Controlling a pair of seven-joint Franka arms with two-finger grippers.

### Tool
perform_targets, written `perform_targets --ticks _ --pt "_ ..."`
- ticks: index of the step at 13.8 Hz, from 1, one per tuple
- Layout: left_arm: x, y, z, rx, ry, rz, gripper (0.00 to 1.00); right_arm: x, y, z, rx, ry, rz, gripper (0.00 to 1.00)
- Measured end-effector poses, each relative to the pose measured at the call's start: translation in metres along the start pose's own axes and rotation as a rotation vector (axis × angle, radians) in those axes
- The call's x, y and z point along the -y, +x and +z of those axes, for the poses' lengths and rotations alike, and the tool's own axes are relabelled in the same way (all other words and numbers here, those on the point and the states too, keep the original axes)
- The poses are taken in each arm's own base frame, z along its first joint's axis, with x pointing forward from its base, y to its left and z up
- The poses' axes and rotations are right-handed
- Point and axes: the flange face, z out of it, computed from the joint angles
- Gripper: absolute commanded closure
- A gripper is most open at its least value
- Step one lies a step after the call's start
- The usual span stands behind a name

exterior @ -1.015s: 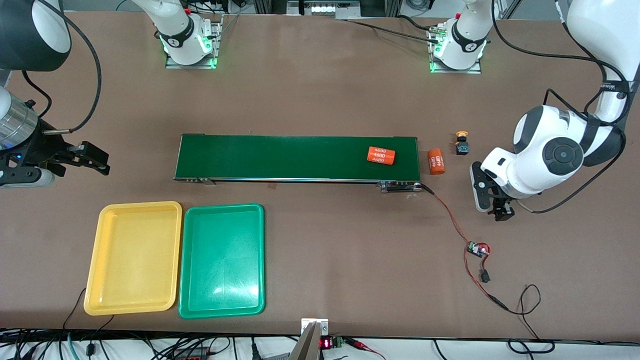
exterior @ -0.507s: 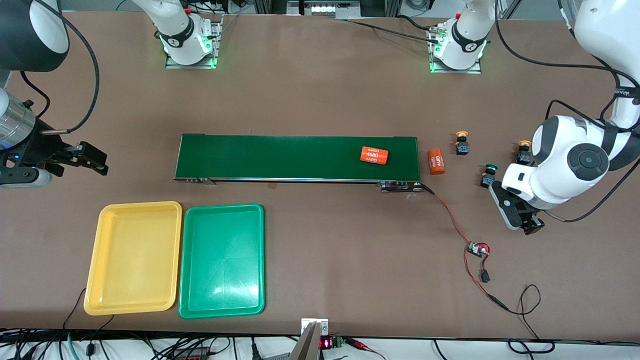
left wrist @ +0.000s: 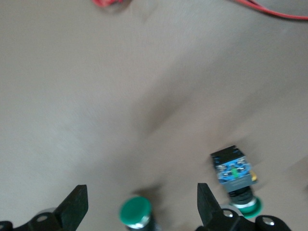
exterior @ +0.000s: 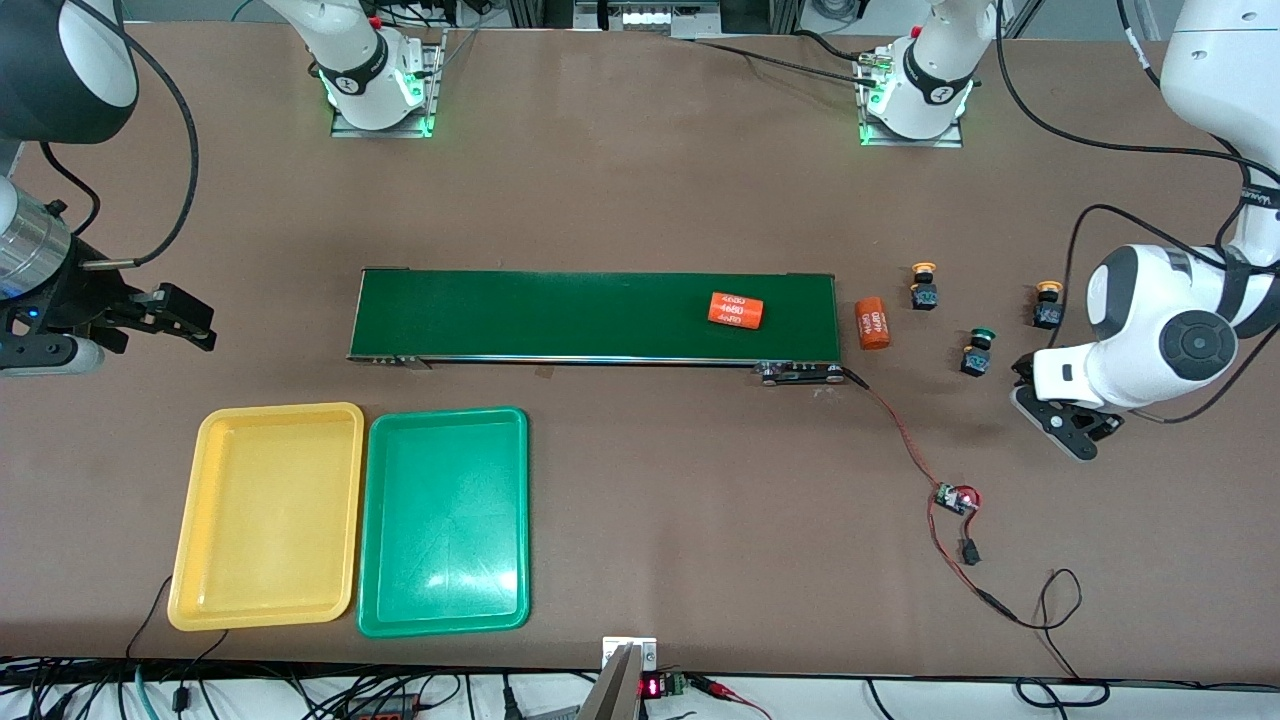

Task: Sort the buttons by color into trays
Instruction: 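Reach the left gripper to a green-cap button and grasp it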

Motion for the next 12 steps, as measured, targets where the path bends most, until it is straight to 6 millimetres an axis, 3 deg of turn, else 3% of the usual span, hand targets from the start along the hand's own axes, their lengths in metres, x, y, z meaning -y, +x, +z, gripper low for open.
perform_targets --ticks 4,9,12 --pt "-0.026 -0.008 0.029 0.014 -0.203 -0.305 0.0 0.0 0.0 0.0 0.0 0.0 0.0 0.0" --pt "-0.036 -0.012 0.045 0.031 -0.255 -0.355 0.0 0.003 0.0 0.0 0.0 0.001 -0.002 0.0" --pt "-0.046 -0.015 0.064 0.04 -0.268 -0.357 0.01 0.003 0.0 0.0 0.0 0.001 -0.003 0.0"
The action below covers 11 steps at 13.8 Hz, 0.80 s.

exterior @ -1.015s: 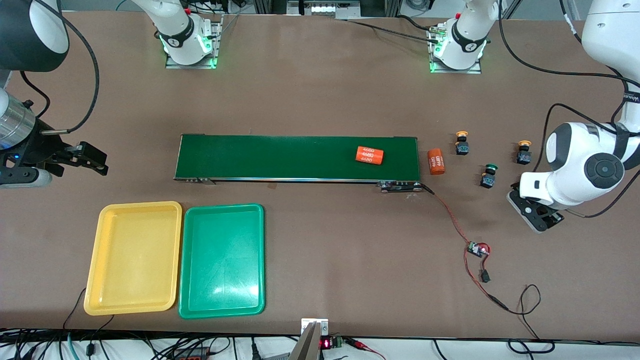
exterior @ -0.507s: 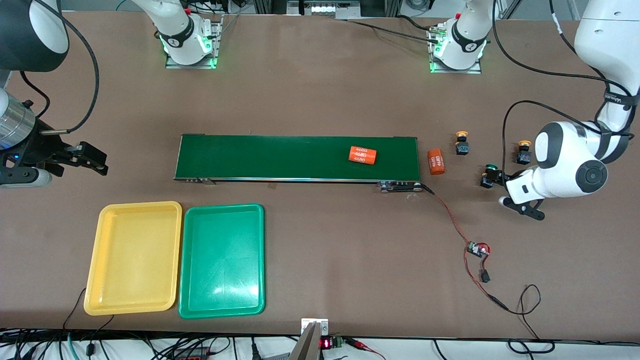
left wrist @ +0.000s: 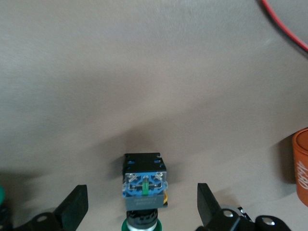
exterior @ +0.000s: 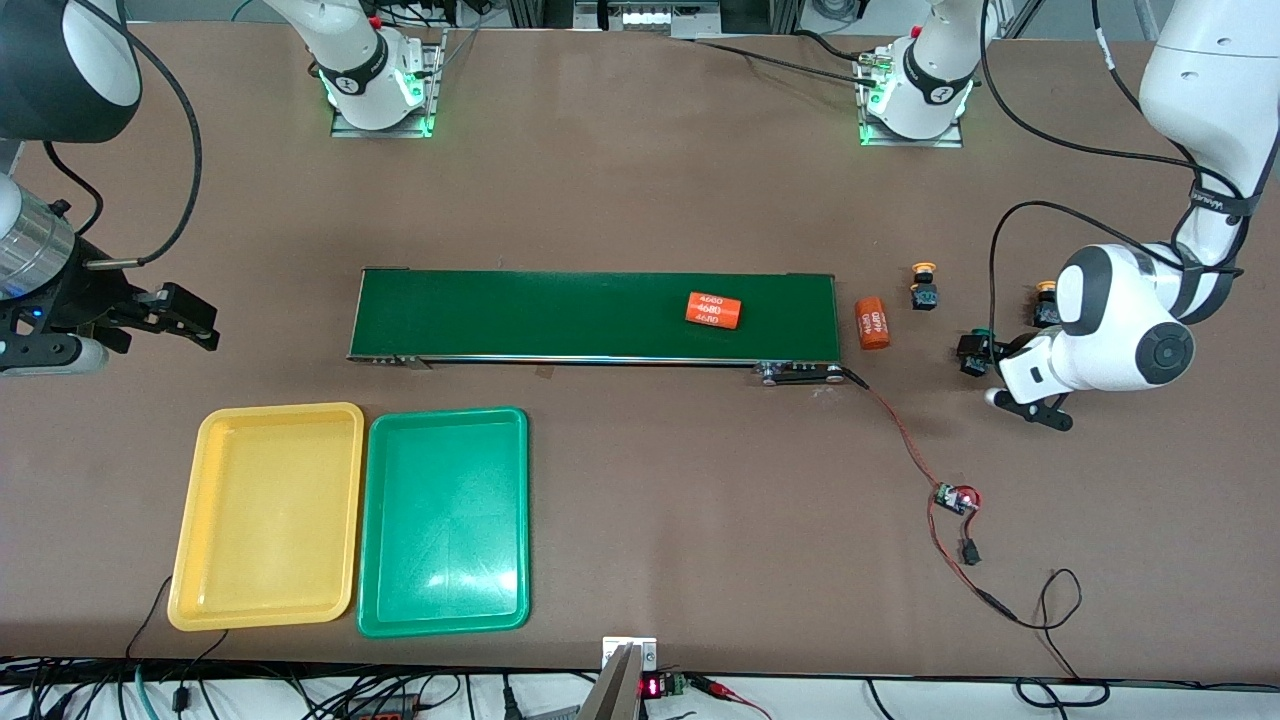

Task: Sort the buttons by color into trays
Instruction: 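Reach the left gripper to a green-cap button and grasp it, then place the green-cap button on the conveyor with the left gripper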

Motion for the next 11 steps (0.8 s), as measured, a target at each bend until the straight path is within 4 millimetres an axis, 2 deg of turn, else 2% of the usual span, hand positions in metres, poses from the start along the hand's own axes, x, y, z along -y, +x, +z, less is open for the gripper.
perform_targets --ticks 1,2,3,4,5,8,10,11 --pt "-0.002 -0.002 0.008 0.004 -0.003 0.001 0.19 0.0 0.0 0.0 0.0 0.0 0.0 0.0" --pt "-0.003 -0.005 0.014 0.009 -0.007 0.002 0.49 0.0 0.0 0.0 0.0 0.0 0.0 0.0" --pt "-0.004 -0.006 0.018 0.013 -0.009 0.002 0.73 0.0 0.0 0.0 0.0 0.0 0.0 0.0" --pt "-0.005 -0.007 0.019 0.013 -0.009 0.003 0.93 0.0 0.0 0.0 0.0 0.0 0.001 0.0" --pt "-0.004 -0.007 0.018 0.011 -0.008 0.002 1.0 0.0 0.0 0.0 0.0 0.0 0.001 0.0" --pt "-0.006 -0.004 0.006 -0.012 0.008 0.013 1.0 -0.001 0.0 0.0 0.0 0.0 0.001 0.0" --pt "-0.023 0.005 -0.013 -0.037 0.047 0.072 1.0 -0.001 0.0 0.0 0.001 0.0 0.001 0.0" --pt "-0.042 0.013 -0.026 -0.053 0.071 0.107 1.0 -0.001 0.0 0.0 0.001 0.0 0.001 0.0"
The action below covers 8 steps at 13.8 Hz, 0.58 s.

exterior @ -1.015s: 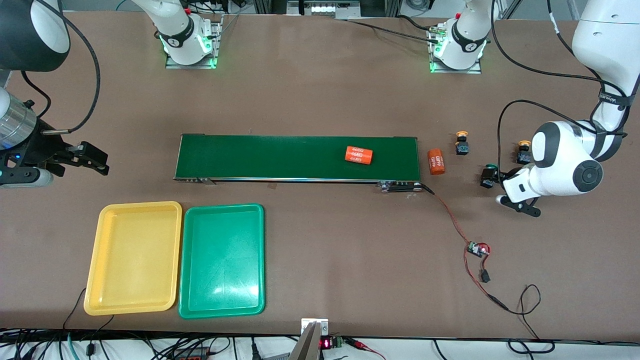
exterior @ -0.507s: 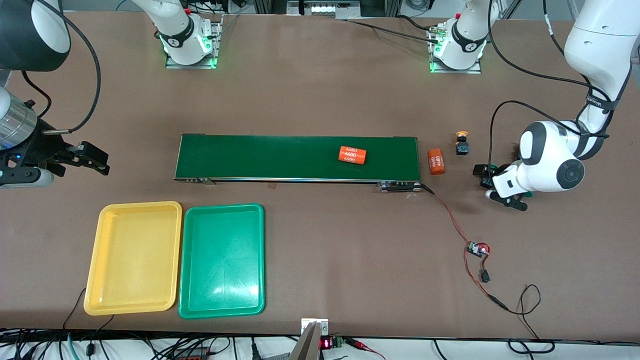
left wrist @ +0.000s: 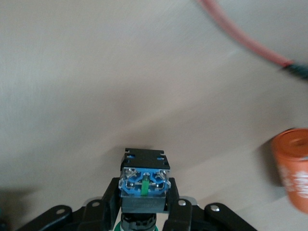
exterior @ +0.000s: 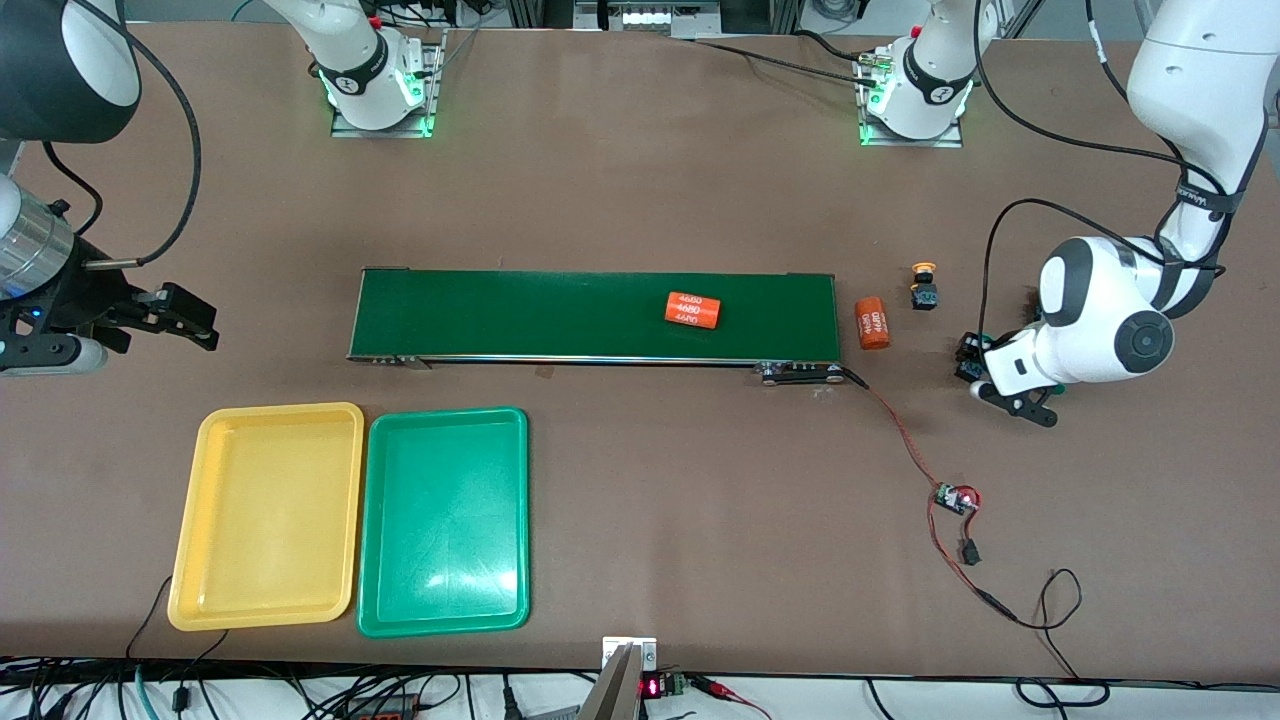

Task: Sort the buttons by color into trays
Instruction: 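Place the green-cap button on the conveyor with the left gripper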

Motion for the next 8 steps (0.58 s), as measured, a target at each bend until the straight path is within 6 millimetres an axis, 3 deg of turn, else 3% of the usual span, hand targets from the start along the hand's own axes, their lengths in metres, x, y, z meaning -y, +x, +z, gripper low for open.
perform_targets --ticks 3,5,8 --pt "-0.073 0.029 -0.039 -0.027 0.056 0.027 1.0 -0.001 0.0 0.0 0.0 0.0 0.001 0.0" --pt "-0.119 0.037 -0.051 -0.018 0.046 -0.05 1.0 -0.001 0.0 0.0 0.0 0.0 0.002 0.0" --pt "-0.163 0.042 -0.06 -0.003 -0.07 -0.178 1.0 -0.001 0.0 0.0 0.001 -0.001 0.002 0.0"
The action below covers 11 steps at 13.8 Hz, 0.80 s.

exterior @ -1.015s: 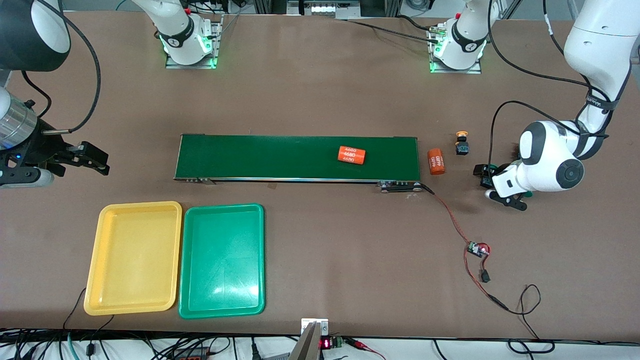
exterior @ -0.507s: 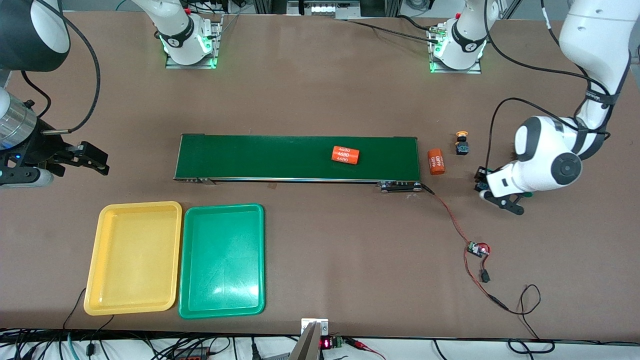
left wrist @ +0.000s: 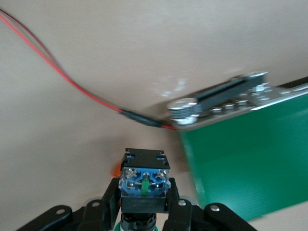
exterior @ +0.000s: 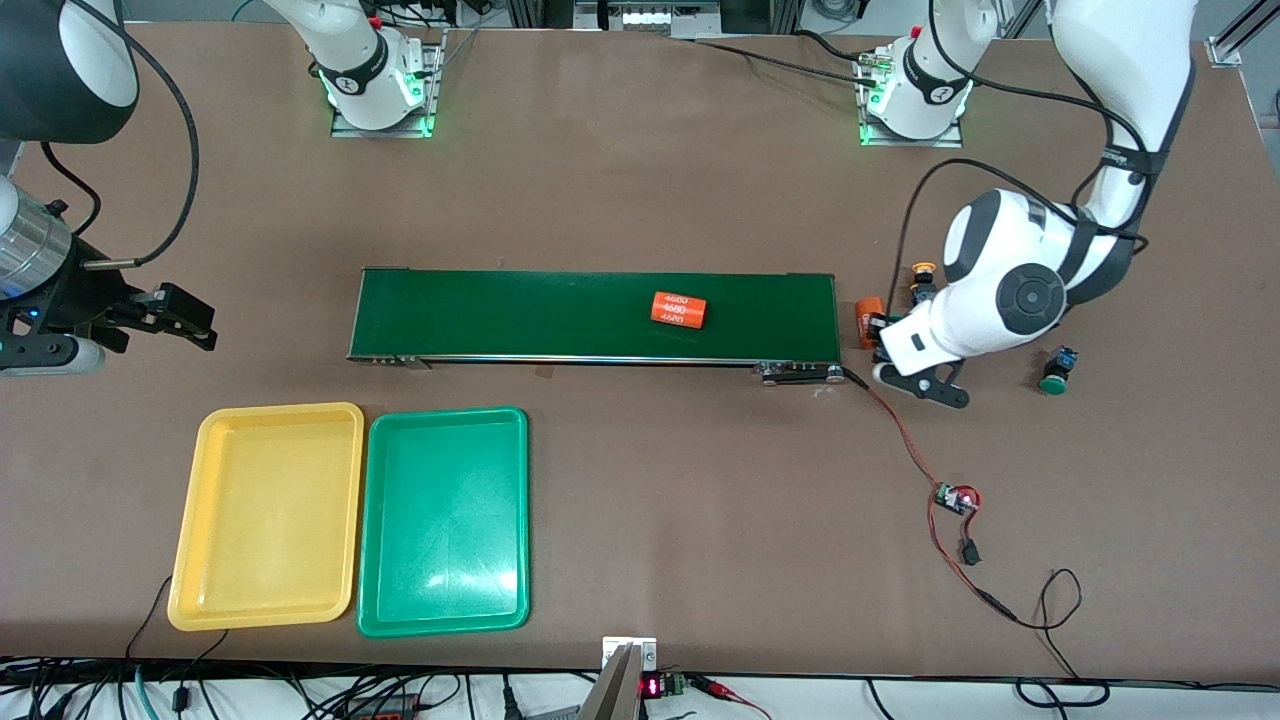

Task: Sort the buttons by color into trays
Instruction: 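Place the green-cap button on the conveyor with the left gripper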

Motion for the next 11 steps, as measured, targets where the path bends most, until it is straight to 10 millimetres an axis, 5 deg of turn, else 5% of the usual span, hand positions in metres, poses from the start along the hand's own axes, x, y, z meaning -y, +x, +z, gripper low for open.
perform_targets --ticks 6,7,9,11 --pt "-0.059 -0.006 0.011 0.046 -0.051 -0.129 1.0 0.0 0.0 0.0 0.001 0.0 0.0 0.0" --pt "-0.07 -0.008 0.016 0.056 -0.059 -0.136 0.92 0.0 0.0 0.0 0.001 0.0 0.0 0.0" --pt "-0.089 -0.011 0.028 0.08 -0.064 -0.141 0.64 0.0 0.0 0.0 0.001 0.0 0.0 0.0" --pt "-0.096 -0.012 0.041 0.104 -0.061 -0.14 0.0 0.0 0.0 0.0 0.001 0.0 0.0 0.0"
